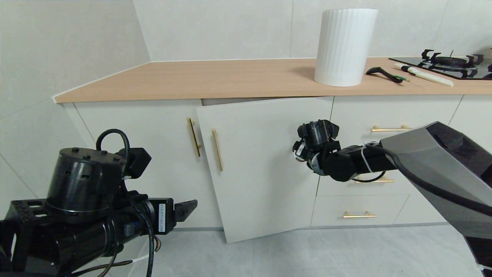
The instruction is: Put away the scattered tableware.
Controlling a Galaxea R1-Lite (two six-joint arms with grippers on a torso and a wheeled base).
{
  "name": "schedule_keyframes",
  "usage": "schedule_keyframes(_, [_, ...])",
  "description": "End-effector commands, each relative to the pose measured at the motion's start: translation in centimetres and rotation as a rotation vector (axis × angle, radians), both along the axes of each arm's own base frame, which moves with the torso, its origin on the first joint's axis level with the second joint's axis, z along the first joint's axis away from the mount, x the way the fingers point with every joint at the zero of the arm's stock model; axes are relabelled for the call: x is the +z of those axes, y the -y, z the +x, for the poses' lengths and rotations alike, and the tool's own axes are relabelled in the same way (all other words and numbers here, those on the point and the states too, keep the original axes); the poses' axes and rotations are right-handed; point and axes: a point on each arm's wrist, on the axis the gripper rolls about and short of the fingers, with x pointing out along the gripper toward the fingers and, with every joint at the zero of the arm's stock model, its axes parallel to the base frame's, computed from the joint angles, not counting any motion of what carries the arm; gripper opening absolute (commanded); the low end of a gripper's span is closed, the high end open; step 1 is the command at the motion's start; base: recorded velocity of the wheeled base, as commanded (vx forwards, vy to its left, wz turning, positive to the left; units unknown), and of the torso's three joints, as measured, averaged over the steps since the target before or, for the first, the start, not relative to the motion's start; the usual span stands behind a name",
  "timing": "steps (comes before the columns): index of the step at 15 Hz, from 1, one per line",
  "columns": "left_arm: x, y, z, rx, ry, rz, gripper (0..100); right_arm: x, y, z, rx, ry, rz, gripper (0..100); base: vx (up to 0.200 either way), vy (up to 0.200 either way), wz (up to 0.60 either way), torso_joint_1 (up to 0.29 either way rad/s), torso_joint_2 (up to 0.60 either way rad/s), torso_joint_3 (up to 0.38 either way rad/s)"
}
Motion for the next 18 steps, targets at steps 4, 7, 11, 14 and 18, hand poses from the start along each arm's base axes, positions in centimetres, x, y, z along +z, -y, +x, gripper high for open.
schedule_keyframes(4, [-0.1,0.0,0.0,0.001,-0.002,0.0,100,0.1,1.0,1.1,-0.032,0.018,0.012,100,0.0,0.0,0.0,0.0,0.0,0.0])
schedule_keyframes(7, [-0.1,0.0,0.0,0.001,-0.002,0.0,100,0.1,1.5,1.6,-0.056,0.026,0.015,100,0.0,0.0,0.0,0.0,0.0,0.0])
schedule_keyframes(11, [0.0,0.0,0.0,0.001,0.001,-0.002,100,0.0,1.8,2.1,-0.067,0.029,0.014,100,0.0,0.0,0.0,0.0,0.0,0.0])
schedule_keyframes(14, [0.0,0.0,0.0,0.001,0.001,-0.002,100,0.1,1.9,2.3,-0.07,0.034,0.017,100,0.0,0.0,0.0,0.0,0.0,0.0])
schedule_keyframes(18, [0.1,0.0,0.0,0.001,0.005,-0.004,100,0.2,2.0,2.2,-0.072,0.034,0.017,100,0.0,0.0,0.0,0.0,0.0,0.0])
